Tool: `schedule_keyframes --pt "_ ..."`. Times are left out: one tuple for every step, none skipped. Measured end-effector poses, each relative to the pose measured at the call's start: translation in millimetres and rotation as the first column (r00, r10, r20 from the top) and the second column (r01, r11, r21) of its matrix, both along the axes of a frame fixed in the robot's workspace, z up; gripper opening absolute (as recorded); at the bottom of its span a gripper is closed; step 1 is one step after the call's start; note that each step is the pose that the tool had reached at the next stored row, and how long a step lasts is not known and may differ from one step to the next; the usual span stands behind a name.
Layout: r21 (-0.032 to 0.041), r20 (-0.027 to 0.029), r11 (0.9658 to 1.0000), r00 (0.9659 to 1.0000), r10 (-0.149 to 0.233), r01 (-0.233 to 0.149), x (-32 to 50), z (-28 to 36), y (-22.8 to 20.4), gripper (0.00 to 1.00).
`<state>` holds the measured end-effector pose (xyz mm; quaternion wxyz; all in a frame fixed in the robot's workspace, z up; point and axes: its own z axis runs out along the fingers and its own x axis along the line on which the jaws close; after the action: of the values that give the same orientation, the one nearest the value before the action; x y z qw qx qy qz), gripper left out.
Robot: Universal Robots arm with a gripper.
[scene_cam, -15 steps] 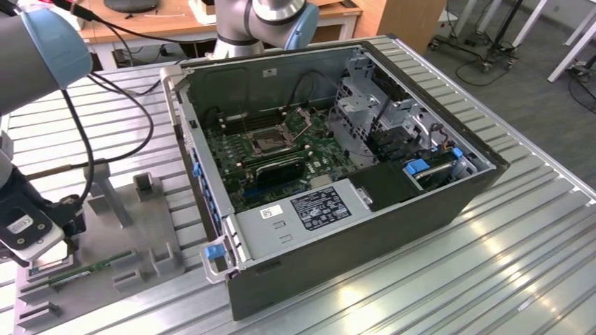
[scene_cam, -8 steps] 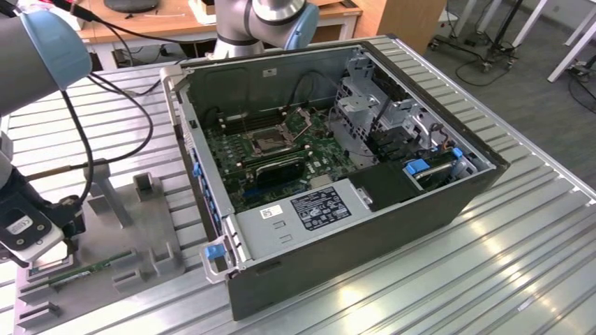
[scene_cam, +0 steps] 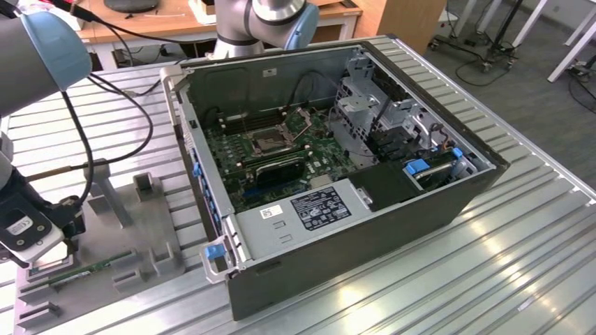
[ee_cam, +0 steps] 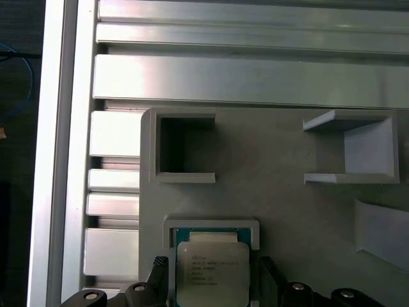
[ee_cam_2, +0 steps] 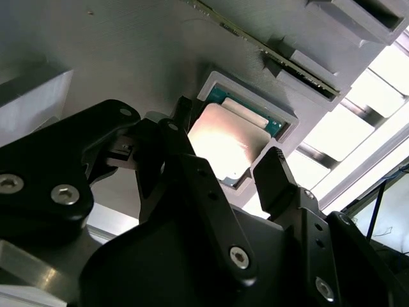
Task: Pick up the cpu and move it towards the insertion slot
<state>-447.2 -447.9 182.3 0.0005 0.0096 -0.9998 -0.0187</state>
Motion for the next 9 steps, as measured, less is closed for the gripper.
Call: schedule_keyframes --pt "0.0000 0.0000 1.0000 1.0000 0.000 0.000 0.0 0.0 0.0 0.66" --pt "0.0000 0.0000 1.0000 1.0000 0.000 0.000 0.0 0.0 0.0 0.66" --pt "0.0000 0.0001 1.0000 1.0000 0.000 0.000 -0.1 -0.1 0.1 0.66" --pt "0.0001 0.0001 1.0000 1.0000 0.000 0.000 -0.1 -0.1 0.1 0.66" --pt "0.0000 0.0001 1.0000 1.0000 0.000 0.000 -0.1 -0.1 0.1 0.66" --pt "0.0001 0.0001 1.0000 1.0000 0.000 0.000 -0.2 -0.1 0.2 0.66" --pt "0.0001 0.0002 1.0000 1.0000 0.000 0.000 -0.3 -0.1 0.4 0.66" --pt "0.0001 0.0002 1.0000 1.0000 0.000 0.000 -0.4 -0.2 0.6 0.66" --pt "0.0000 0.0001 1.0000 1.0000 0.000 0.000 -0.4 -0.1 0.6 0.66"
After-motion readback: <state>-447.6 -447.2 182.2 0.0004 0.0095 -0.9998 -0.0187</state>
